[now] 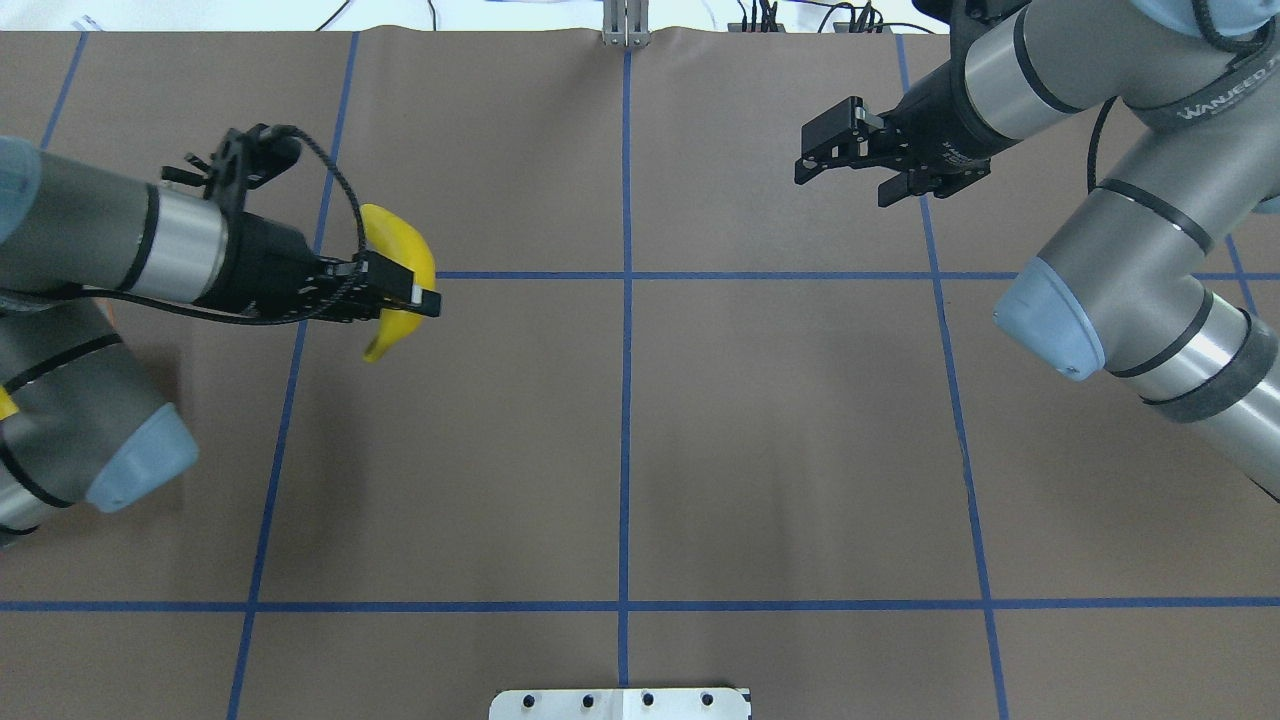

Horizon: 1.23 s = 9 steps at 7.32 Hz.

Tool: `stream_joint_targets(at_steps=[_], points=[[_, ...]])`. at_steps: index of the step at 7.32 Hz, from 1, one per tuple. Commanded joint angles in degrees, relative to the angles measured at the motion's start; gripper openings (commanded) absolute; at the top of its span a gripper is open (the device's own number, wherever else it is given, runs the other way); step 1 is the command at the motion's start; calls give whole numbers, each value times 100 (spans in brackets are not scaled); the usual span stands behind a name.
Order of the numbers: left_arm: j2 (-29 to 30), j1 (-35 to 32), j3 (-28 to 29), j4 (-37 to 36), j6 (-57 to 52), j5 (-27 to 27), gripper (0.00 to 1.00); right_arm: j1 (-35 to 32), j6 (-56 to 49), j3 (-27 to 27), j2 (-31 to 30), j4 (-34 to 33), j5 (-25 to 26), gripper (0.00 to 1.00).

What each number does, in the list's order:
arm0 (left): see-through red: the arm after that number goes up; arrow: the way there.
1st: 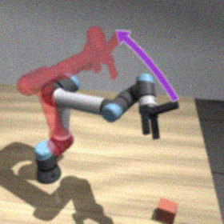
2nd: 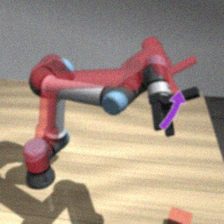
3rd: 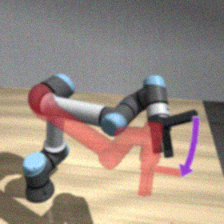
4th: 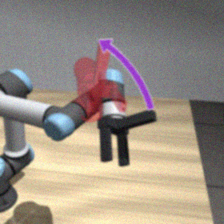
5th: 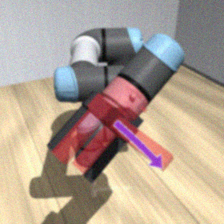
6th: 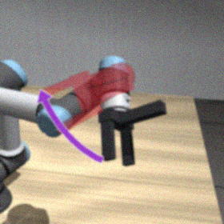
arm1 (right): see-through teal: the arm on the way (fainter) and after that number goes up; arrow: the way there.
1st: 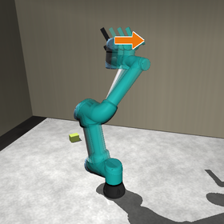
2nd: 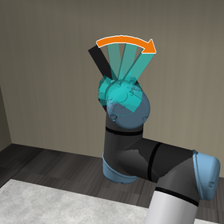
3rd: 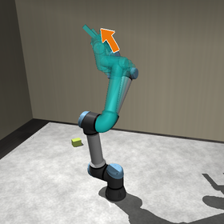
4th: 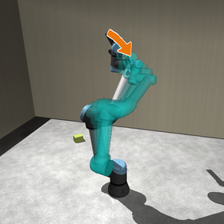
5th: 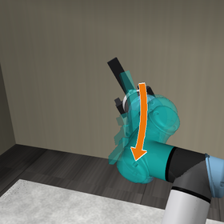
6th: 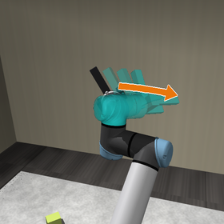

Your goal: Transfer all bananas from basket to plate

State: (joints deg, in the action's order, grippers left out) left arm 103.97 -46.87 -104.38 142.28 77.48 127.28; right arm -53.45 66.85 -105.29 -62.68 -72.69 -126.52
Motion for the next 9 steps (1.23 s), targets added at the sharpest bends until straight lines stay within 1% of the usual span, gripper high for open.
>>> stream_joint_targets(at_steps=[1,2,3,4,6,7,8,9], points=[[-947,-566,-545,-1228,-1237,-2,0,-16,3,-17,-139,0,241,100],[-984,-656,-1027,-2455,-1801,-63,0,-16,-6,0,-218,0,433,100],[-1080,-691,-1171,-3077,-2216,-411,0,-25,-93,9,-305,0,522,100],[-1289,-648,-1242,-3483,-2499,-641,0,-33,-120,9,-367,0,532,100],[-1756,-656,-1252,-3942,-3421,-906,0,-68,-137,0,-490,0,532,100],[-1757,-491,-1226,-4467,-3546,-907,0,-60,-181,18,-499,0,584,100],[-1757,-489,-1217,-4654,-3852,-907,0,-60,-182,26,-500,0,585,100],[-1749,-481,-1156,-4665,-3872,-907,0,-60,-182,18,-508,0,585,100]])
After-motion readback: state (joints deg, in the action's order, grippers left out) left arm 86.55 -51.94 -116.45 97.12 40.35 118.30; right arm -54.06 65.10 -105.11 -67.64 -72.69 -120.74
